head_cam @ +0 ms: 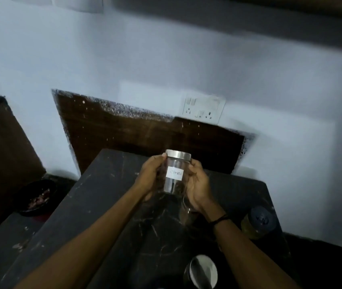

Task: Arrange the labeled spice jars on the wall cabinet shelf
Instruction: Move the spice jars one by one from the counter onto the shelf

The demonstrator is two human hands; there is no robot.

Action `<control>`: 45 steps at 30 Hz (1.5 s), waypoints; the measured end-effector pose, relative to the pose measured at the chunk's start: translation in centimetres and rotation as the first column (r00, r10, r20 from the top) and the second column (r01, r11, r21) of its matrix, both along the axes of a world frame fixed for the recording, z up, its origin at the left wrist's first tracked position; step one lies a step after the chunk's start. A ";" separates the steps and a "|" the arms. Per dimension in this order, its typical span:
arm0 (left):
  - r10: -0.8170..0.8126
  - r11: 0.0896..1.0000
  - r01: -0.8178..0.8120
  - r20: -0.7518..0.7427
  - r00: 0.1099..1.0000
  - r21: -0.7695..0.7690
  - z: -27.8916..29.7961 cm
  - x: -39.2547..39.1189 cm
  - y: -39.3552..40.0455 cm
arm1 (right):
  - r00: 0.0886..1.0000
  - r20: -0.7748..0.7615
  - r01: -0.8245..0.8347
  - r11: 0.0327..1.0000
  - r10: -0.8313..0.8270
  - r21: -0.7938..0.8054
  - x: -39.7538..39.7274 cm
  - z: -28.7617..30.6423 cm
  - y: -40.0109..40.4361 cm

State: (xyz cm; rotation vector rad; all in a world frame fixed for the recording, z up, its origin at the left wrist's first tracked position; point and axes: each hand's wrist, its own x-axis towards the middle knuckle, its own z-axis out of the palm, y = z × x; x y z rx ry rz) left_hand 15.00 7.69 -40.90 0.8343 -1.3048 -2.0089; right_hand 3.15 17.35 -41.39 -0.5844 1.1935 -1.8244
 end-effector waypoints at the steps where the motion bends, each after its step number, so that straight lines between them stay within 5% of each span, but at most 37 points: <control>1: 0.013 0.999 -0.014 -0.011 1.000 -0.032 1.8 -0.6 -0.6 | 0.999 -0.033 -0.016 0.999 0.015 -0.039 -0.4 1.8 -0.5; 12: 0.039 0.910 -0.145 -0.269 0.962 -0.389 24.5 -4.8 -4.5 | 0.921 -0.377 -0.035 0.943 -0.097 -0.330 -4.1 24.2 -4.5; 26: -0.003 0.812 -0.232 -0.401 0.916 -0.536 34.1 -5.7 -5.4 | 0.853 -0.433 0.086 0.895 -0.293 -0.437 -6.1 33.3 -5.5; 37: 0.211 0.629 -0.467 -0.442 0.872 -0.622 43.6 -9.2 -7.9 | 0.516 -0.529 0.390 0.735 -0.674 -0.555 -7.4 42.5 -9.7; 45: 0.272 0.527 -0.349 -0.235 0.933 -0.774 44.7 -12.9 -12.2 | 0.362 -0.779 0.409 0.838 -0.512 -0.361 -10.7 44.2 -14.3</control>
